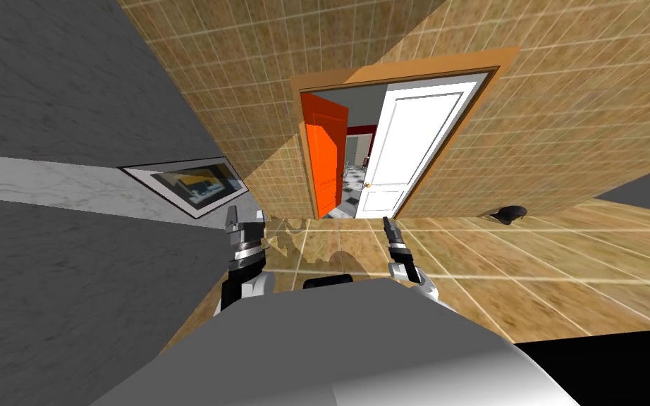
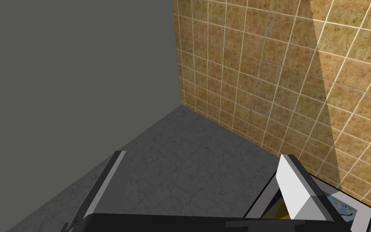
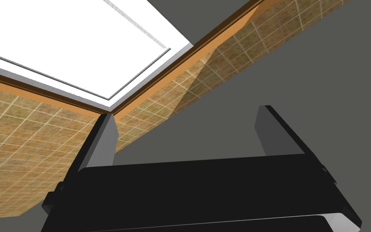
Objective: Push the door open
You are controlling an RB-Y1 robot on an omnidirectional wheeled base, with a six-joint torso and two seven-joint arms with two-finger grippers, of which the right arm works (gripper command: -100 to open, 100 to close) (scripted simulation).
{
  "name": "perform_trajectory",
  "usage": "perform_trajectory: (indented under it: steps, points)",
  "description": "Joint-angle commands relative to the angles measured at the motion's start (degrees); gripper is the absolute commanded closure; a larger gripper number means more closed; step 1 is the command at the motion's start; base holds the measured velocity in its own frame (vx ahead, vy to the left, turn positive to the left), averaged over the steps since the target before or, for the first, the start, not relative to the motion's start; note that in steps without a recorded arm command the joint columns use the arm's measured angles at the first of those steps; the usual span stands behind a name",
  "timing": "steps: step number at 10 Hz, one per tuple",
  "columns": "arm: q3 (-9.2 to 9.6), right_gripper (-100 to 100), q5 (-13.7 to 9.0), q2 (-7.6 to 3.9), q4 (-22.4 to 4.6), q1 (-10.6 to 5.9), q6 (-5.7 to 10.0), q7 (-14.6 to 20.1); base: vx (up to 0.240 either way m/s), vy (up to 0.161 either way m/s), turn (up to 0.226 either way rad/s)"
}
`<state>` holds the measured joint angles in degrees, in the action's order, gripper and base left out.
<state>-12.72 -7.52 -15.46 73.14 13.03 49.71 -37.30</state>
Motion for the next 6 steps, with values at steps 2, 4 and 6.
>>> perform_trajectory:
  steps: [2,4,6]
  points:
    - [-0.55,-100,-0.69,-0.52,-2.67,-0.43,0.62,-1.68,0.030,-0.129,0.162]
    - [-0.97,-100,-1.20,-0.96,-5.08,-0.98,1.20,-2.90,0.013,-0.104,0.116]
    - [-1.38,-100,-1.72,-1.39,-7.49,-1.53,1.78,-4.13,0.013,-0.134,0.149]
